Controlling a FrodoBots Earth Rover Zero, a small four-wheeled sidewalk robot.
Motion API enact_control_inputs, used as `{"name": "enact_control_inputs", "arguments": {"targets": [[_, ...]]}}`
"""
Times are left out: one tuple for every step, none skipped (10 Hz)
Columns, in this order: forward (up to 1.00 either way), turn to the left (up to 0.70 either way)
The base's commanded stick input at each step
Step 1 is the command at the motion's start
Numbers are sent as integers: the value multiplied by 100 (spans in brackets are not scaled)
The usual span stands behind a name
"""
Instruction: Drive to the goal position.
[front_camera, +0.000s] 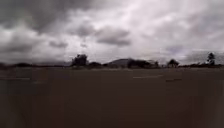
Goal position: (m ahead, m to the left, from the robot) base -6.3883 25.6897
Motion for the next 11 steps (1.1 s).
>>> {"name": "enact_control_inputs", "arguments": {"targets": [[0, 50], [0, 50], [0, 50], [0, 50], [0, 50], [0, 50], [0, 50], [0, 50], [0, 50], [0, 50], [0, 50]]}}
